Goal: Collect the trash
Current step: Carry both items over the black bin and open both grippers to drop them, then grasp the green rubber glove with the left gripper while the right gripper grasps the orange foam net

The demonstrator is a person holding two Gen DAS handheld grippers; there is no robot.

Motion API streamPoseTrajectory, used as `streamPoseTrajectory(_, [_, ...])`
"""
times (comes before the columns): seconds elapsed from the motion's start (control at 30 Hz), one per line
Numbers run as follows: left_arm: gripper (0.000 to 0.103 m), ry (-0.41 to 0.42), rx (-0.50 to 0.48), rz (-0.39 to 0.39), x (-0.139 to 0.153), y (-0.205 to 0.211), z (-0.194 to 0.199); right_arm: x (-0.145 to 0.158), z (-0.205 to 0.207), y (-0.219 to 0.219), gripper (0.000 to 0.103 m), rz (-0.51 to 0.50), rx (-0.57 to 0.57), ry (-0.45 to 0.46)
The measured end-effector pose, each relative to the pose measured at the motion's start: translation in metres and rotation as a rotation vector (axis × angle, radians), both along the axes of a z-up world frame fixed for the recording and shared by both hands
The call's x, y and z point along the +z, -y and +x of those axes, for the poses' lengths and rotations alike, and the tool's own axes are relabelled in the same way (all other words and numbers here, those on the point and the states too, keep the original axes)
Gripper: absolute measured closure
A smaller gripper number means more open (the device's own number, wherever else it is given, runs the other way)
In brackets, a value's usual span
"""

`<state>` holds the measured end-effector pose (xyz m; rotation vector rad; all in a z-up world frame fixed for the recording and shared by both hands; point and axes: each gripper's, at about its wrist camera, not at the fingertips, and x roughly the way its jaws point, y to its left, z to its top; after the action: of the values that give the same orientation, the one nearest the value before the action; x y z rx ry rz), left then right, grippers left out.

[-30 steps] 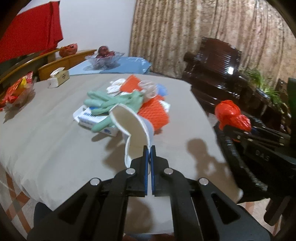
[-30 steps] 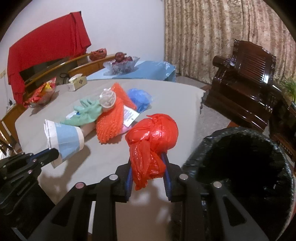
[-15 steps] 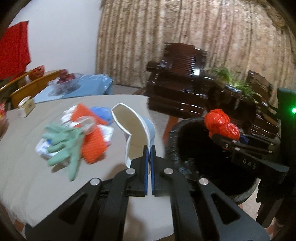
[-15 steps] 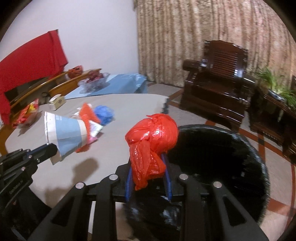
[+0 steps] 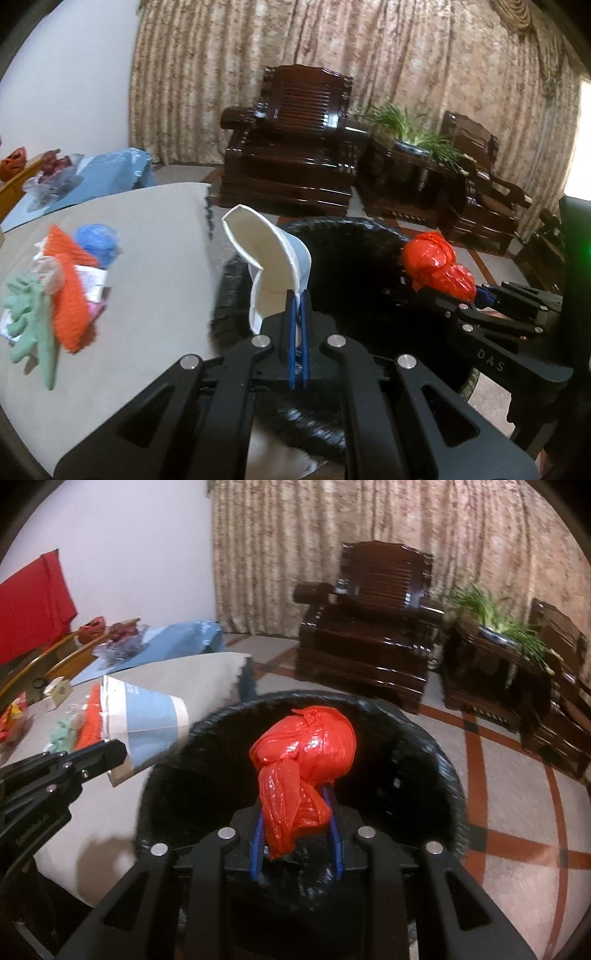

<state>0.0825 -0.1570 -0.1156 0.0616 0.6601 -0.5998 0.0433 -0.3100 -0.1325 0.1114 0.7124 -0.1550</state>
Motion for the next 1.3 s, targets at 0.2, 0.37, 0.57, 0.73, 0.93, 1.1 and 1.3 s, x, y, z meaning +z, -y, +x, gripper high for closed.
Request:
streamPoseTrajectory(0.2, [0.073,-0.057,-0.054,-0.009,-0.017,0.015,0.008,-0.009,-0.007,0.014,0.053,-0.008,-0.046,-0.021])
streamPoseTrajectory(0.37, [0.053,-0.054,-0.028,-0.02,-0.018,0.001,0.009,-0.009,-0.012,0.014,0.021,-0.016,-0.061,0.004])
streamPoseTrajectory(0.57, [0.03,0.019,0.098,-0.027,0.0,-0.047,0.007,0.003,-0.005,-0.003,0.006,0.02,-0.019,0.063])
streamPoseTrajectory(0.73, [0.028,0.073,0.246,-0.007,0.016,-0.101,0.006,0.014,0.013,-0.042,0.006,0.028,0.072,0.104])
streamPoseTrajectory(0.93, [0.028,0.112,0.421,0.06,0.022,-0.165,0.017,0.022,0.044,-0.101,0.006,0.028,0.204,0.142])
streamPoseTrajectory(1.1, [0.03,0.097,0.517,0.077,0.018,-0.206,0.026,0.021,0.067,-0.143,0.006,0.027,0.284,0.152])
streamPoseTrajectory(1.3, [0.031,0.077,0.557,0.099,0.003,-0.222,0.04,0.013,0.091,-0.176,0.006,0.029,0.335,0.142])
